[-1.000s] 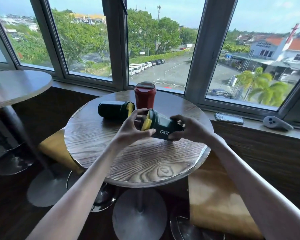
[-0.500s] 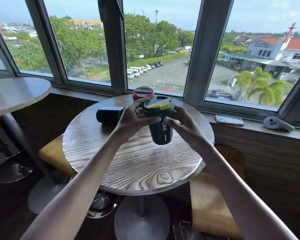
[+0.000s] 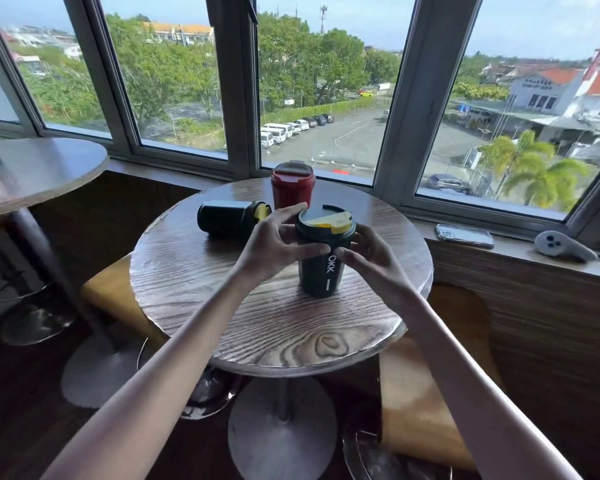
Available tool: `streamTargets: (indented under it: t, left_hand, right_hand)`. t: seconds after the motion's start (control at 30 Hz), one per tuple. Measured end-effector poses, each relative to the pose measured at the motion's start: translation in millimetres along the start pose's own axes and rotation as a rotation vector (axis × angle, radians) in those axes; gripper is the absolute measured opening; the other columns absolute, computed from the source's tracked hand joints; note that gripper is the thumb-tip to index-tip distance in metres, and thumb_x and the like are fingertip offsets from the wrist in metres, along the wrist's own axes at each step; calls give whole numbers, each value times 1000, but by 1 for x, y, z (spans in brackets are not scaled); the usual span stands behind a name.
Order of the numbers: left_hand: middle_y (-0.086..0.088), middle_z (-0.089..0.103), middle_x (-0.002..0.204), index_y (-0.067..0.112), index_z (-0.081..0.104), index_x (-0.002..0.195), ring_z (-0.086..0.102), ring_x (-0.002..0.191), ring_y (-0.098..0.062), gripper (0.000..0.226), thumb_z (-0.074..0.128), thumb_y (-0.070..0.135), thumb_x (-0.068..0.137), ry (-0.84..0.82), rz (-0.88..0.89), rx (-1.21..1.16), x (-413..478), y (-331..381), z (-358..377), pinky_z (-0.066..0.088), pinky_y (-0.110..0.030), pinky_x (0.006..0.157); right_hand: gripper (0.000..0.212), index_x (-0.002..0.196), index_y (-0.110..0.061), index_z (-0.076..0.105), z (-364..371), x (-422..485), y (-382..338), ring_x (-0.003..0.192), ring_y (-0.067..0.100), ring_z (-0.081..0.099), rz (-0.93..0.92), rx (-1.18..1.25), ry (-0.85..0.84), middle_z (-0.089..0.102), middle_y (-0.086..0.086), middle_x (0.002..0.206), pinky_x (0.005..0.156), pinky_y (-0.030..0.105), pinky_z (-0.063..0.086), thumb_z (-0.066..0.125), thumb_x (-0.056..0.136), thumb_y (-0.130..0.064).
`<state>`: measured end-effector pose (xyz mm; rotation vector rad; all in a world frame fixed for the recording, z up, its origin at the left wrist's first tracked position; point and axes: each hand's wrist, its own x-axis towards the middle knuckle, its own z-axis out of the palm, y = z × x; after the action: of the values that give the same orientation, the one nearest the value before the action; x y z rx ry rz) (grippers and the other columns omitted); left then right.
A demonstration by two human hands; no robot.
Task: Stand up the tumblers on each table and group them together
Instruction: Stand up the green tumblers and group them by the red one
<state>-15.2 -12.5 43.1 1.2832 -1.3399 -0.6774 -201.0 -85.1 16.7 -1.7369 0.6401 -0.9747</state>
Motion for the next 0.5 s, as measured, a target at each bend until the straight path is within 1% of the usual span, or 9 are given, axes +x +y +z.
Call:
streamTargets:
  t: [0.1,0.17,0.23,0.3,0.33,0.37,0.4,0.47,0.5]
  left_hand:
    - [-9,63,124,22,45,137,66,105,-15,97,88,42,53,19,5,26,-4,-7,3,56,-36,88]
    - [-6,60,129,23,45,137,63,109,-12,96,85,48,54,57,21,64,-8,-9,5,55,-35,90]
    - [-1,59,128,25,45,137,61,112,-11,96,81,57,53,99,24,86,-12,-9,8,54,-35,92]
    - [3,63,120,24,46,136,62,109,-9,92,80,55,56,121,22,85,-20,-11,10,54,-31,90]
    - [4,64,116,24,48,134,63,106,-8,86,79,52,59,133,19,85,-23,-12,12,54,-28,88]
    - [5,65,113,25,50,130,64,105,-8,77,79,47,63,142,14,91,-27,-12,12,54,-27,86]
    - [7,64,110,25,52,126,64,104,-10,66,79,40,68,151,5,94,-32,-12,11,55,-25,85]
    - [8,63,109,23,54,121,64,103,-10,50,76,28,77,187,-21,89,-45,-14,6,55,-22,83]
    - [7,63,110,23,55,120,64,102,-8,45,74,28,79,204,-34,90,-53,-16,1,55,-22,82]
  right_hand:
    - [86,133,-12,44,4,-3,6,117,23,57,-20,-18,1,60,9,125,98,43,49,71,67,-61]
    - [84,133,-16,43,5,-5,7,118,20,57,-26,-41,-5,59,7,127,97,38,49,68,69,-64]
    - [76,134,-17,41,6,-5,7,118,19,56,-28,-61,-19,59,4,126,95,34,50,67,74,-56]
    - [63,135,-15,41,5,-5,6,116,15,57,-16,-98,-22,59,1,122,91,25,50,66,82,-39]
    - [58,134,-13,42,5,-7,4,114,15,57,-19,-133,-13,60,1,121,87,20,50,66,84,-31]
    - [53,133,-13,44,5,-10,2,111,14,58,-29,-188,25,60,1,119,82,17,51,66,86,-25]
    - [49,130,-15,47,7,-16,0,105,13,59,-43,-256,103,61,1,115,77,16,51,66,86,-24]
    - [35,119,-23,54,12,-34,-4,91,12,61,-121,-342,304,62,-2,101,71,23,51,63,86,-29]
    - [27,112,-25,57,17,-45,-6,84,14,60,-195,-351,376,61,-2,94,69,26,50,60,86,-30]
